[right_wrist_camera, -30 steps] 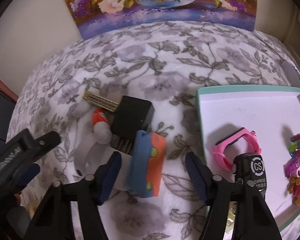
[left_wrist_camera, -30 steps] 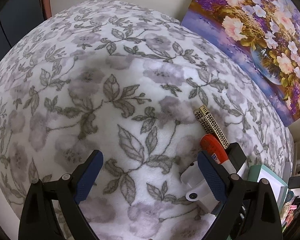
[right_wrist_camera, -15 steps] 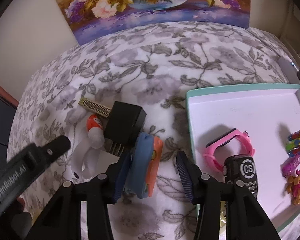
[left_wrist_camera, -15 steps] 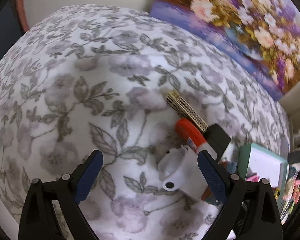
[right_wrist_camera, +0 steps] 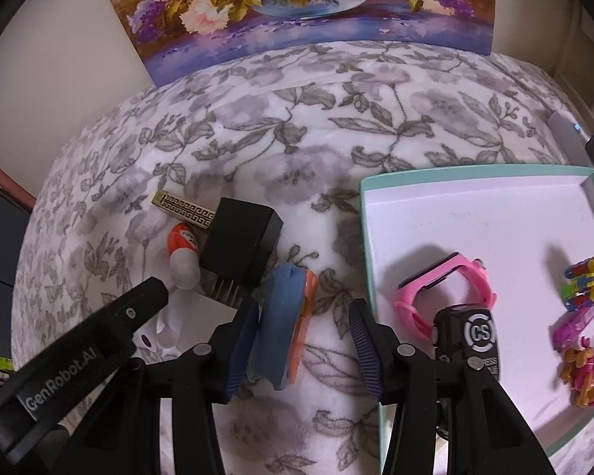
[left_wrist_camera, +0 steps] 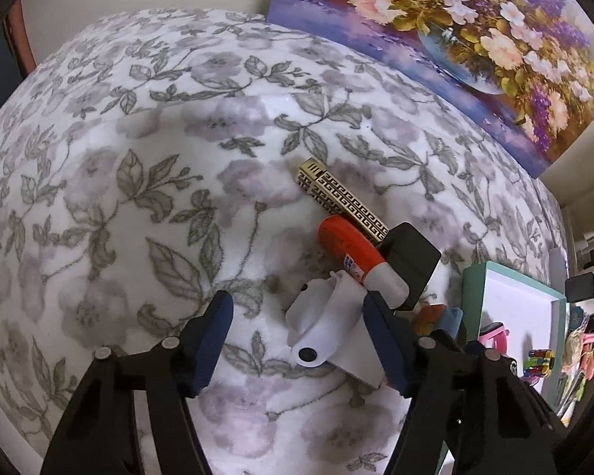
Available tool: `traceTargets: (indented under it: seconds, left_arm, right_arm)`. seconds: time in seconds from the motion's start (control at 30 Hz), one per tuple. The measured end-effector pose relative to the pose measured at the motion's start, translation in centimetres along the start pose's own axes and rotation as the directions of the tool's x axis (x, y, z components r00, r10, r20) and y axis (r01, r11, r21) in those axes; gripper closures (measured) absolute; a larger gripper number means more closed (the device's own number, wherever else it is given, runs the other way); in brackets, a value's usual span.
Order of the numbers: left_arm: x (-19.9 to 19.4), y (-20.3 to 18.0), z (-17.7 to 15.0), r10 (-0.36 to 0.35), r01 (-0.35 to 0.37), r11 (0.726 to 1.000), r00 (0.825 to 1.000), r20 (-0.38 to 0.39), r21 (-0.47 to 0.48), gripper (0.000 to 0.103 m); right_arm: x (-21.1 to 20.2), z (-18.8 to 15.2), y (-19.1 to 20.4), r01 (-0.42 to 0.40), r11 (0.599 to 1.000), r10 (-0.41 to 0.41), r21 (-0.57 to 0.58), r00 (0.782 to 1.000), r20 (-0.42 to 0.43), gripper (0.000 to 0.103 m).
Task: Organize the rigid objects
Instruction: 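Grasp the white cylinder with the left gripper while the right gripper grasps the orange-blue toy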
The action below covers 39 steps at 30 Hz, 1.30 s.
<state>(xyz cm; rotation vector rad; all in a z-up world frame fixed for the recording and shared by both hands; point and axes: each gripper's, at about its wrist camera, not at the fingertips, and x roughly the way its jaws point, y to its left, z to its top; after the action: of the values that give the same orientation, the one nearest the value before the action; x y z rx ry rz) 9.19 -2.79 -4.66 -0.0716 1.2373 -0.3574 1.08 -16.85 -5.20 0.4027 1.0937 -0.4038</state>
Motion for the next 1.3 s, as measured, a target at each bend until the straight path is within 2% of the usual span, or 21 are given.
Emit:
traceTargets:
  seconds: [0.2, 0.5, 0.83, 0.97, 1.03, 1.1, 1.3]
  left_arm:
    - [-0.2, -1.1, -0.1, 0.033, -0.035, 0.997, 0.999, 0.032, 0.063, 0.039]
    - [-0.3, -1.3, 0.0, 0.044, -0.048, 0.996, 0.998, 0.05, 0.081, 0.041]
    - [0.2, -2.3, -0.5, 0.046, -0.049, 0.987, 0.999, 0.022, 0.15, 0.041]
    - [0.5, -2.3, -0.6, 0.028, -0.028, 0.989, 1.0, 0.003, 0.145, 0.041]
    - [0.6, -2.3, -0.7, 0.04, -0.04, 0.988, 0.999, 0.004, 0.146, 0.042]
    - [0.9, -2.2, -0.7, 0.051, -0.051, 0.989, 0.999, 0.001, 0.141, 0.056]
    - [1.7, -1.5, -0.6, 0.08, -0.079, 0.99, 0.997, -0.008, 0.118, 0.075]
  right_arm:
    - [0.2, -0.2, 0.0, 0.023, 1.0, -0.023, -0.021, 0.999, -0.022, 0.056]
    - [1.0, -0.6, 0.6, 0.017, 0.999, -0.019, -0.048, 0.999, -0.04, 0.058]
    - [1.8, -0.9, 0.2, 0.002, 0.999, -0.005, -0.038, 0.997, -0.079, 0.06]
    - [1.9, -1.0, 0.0, -0.005, 0.999, 0.002, -0.034, 0.996, -0.084, 0.06]
    - [2.1, -1.0, 0.1, -0.006, 0.999, 0.003, -0.034, 0.996, -0.086, 0.06]
    - [2.2, -1.1, 0.1, -0.005, 0.999, 0.002, -0.036, 0.996, -0.091, 0.06]
    - [2.5, -1.2, 0.4, 0.005, 0.999, -0.01, -0.053, 0.996, -0.089, 0.06]
